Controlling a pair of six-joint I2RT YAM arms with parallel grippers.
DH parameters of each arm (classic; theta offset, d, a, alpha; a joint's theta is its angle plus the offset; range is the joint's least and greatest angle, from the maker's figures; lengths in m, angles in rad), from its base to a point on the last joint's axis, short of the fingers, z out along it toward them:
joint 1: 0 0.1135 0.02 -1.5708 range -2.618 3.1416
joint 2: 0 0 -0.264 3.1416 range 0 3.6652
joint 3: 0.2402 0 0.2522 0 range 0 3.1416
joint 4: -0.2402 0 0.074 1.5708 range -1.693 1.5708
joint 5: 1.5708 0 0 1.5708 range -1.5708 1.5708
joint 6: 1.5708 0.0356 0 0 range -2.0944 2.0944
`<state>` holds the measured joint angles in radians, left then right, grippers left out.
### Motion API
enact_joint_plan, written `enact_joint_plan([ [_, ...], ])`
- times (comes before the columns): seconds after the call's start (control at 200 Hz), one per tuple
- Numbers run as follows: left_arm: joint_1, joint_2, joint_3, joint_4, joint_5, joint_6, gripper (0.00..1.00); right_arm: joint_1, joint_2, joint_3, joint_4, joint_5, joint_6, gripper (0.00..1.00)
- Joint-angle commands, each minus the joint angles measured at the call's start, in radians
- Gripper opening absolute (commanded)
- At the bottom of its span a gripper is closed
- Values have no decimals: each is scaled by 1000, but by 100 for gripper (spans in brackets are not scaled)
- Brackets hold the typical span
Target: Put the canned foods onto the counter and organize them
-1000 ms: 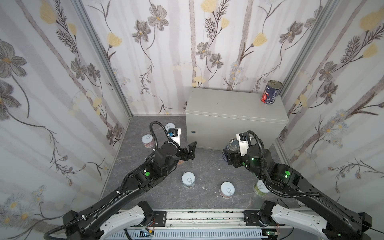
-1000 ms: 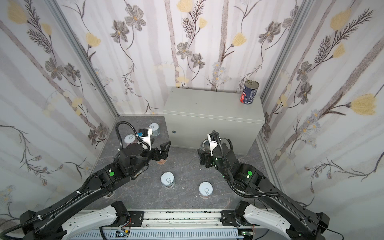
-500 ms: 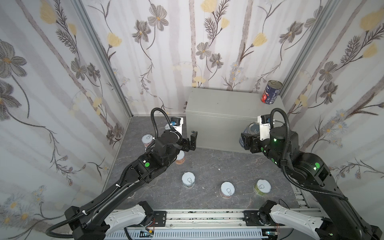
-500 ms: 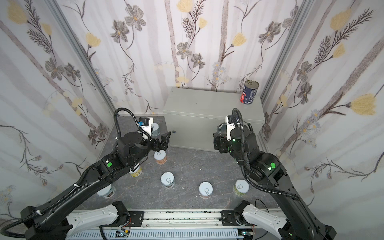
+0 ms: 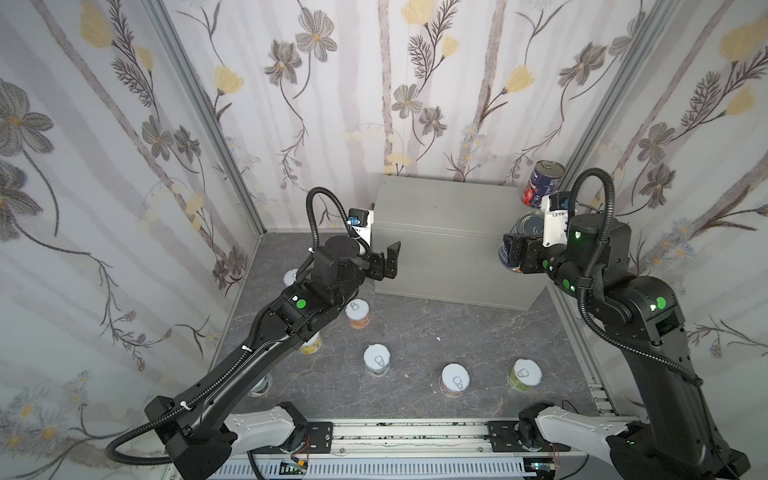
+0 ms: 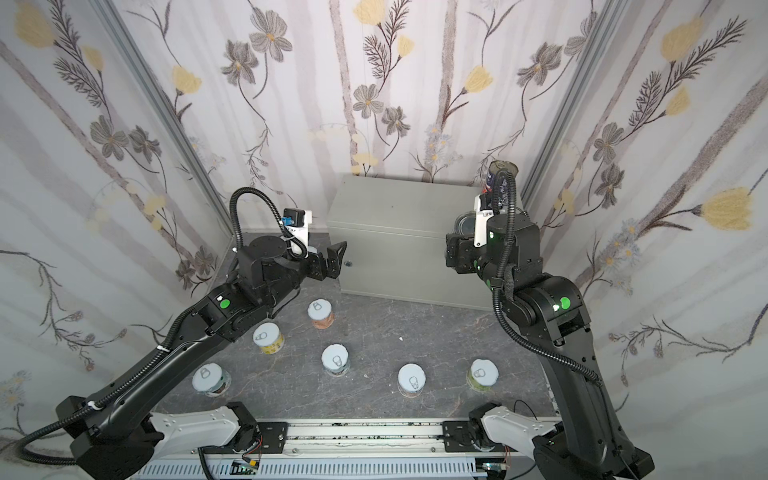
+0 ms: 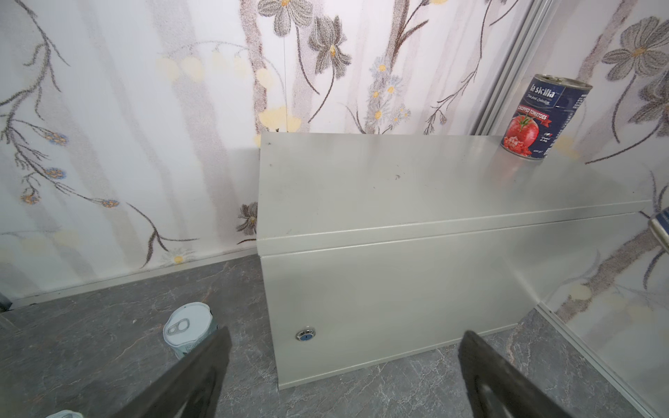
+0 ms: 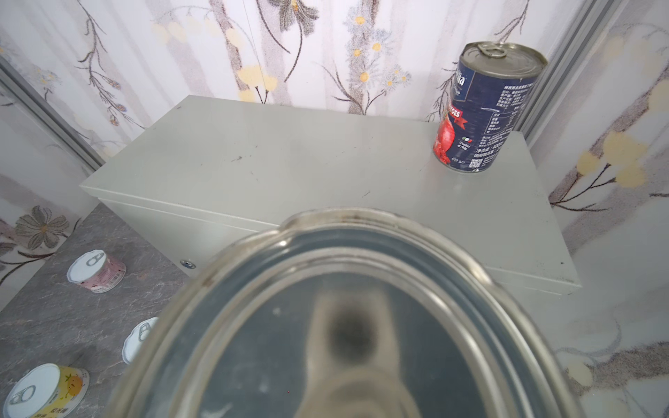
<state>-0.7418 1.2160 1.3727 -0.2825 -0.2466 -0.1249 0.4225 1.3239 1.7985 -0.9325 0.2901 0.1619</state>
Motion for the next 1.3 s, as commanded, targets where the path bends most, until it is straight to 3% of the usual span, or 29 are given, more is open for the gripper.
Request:
enact_joint_plan([
  [0.0,20,38,40,14,40,24,100,-42,35,51,96,-17,-34,54],
  [0.475,62,197,182,19,75,45,100,-205,219,252,95,-73,-48,52],
  [1.294,90,368,353,19,112,80,100,-378,342,265,168,-95,-26,51],
])
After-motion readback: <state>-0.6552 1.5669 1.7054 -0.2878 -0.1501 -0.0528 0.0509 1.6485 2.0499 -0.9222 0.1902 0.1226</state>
